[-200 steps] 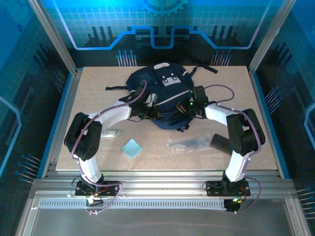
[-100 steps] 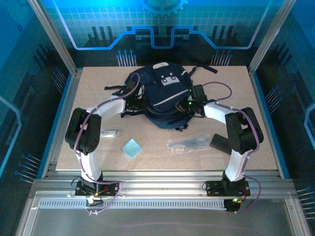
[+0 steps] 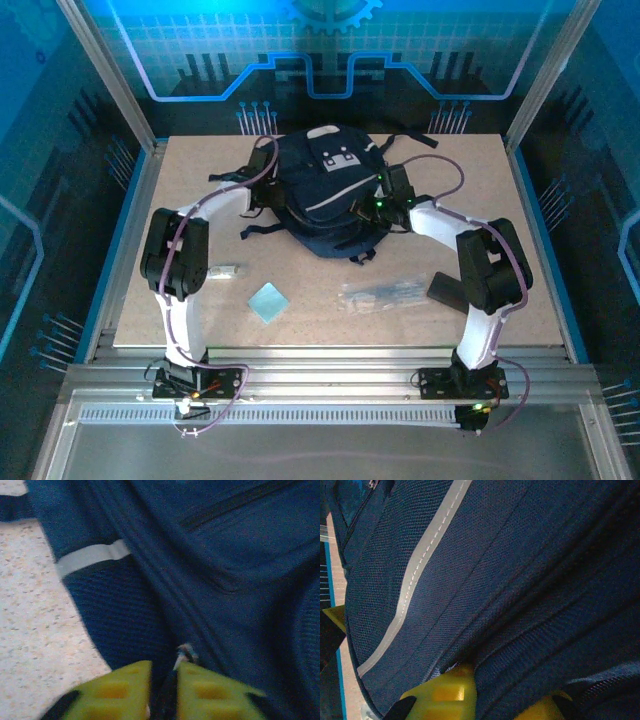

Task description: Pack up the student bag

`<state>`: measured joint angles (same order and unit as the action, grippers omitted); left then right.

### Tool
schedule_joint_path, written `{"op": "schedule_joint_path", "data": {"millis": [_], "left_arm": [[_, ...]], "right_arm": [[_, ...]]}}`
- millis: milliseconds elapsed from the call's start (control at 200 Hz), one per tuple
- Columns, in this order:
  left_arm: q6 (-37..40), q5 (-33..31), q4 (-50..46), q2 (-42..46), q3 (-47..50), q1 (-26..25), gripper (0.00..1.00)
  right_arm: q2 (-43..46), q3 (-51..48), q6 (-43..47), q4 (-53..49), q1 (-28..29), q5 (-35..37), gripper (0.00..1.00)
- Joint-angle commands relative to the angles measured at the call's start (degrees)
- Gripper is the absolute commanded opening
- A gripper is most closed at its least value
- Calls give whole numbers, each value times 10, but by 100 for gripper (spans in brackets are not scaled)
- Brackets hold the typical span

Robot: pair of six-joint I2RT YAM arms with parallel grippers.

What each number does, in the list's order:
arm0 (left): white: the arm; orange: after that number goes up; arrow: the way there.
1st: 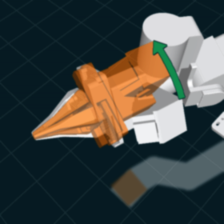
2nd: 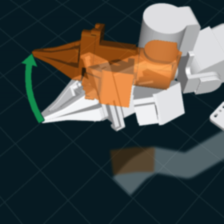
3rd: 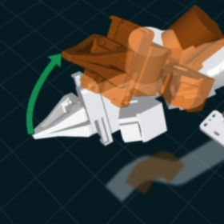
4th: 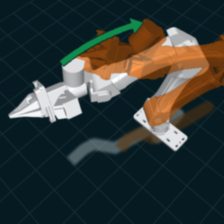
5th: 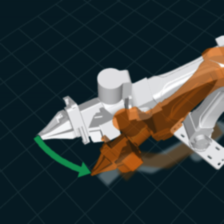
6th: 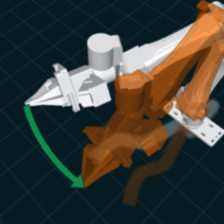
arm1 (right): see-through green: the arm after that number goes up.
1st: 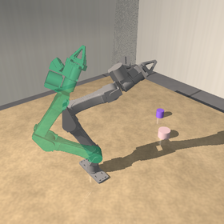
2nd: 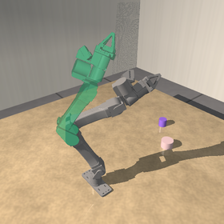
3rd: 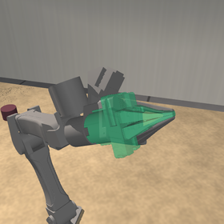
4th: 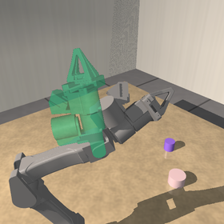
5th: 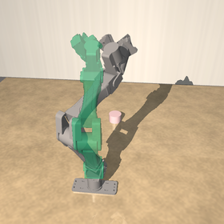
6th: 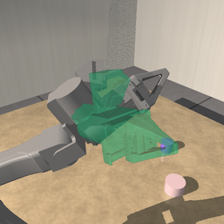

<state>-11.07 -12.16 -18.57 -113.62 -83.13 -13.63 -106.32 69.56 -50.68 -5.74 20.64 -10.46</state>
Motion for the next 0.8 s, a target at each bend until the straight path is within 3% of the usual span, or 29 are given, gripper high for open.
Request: {"op": "schedule_joint_path", "data": {"millis": [0, 55, 90, 145, 225, 370, 440, 545, 795], "left_arm": [[-47, -60, -1, 55, -2, 47, 59], [-63, -41, 1, 80, 13, 41, 77], [-68, -31, 4, 97, 23, 36, 87], [-72, -11, 6, 121, 37, 23, 90], [-77, 16, 4, 152, 55, -2, 91], [-107, 67, 7, 194, 93, -58, 93], [-140, 94, 24, 209, 119, -87, 99], [-194, 125, 59, 221, 158, -127, 99], [-303, 193, 186, 220, 216, -152, 99]], "right_arm": [[4, 17, 52, -83, 2, -3, 2], [12, 20, 55, -90, 3, -17, 13], [22, 22, 59, -95, 3, -24, 28], [37, 23, 66, -112, 3, -30, 51], [63, 30, 89, -156, 1, -16, 65], [116, 33, 131, -265, -16, 52, 76], [147, 20, 142, -315, -31, 94, 81], [204, -25, 135, -364, -58, 130, 100], [328, -132, 23, -476, -85, 163, 100]]}}
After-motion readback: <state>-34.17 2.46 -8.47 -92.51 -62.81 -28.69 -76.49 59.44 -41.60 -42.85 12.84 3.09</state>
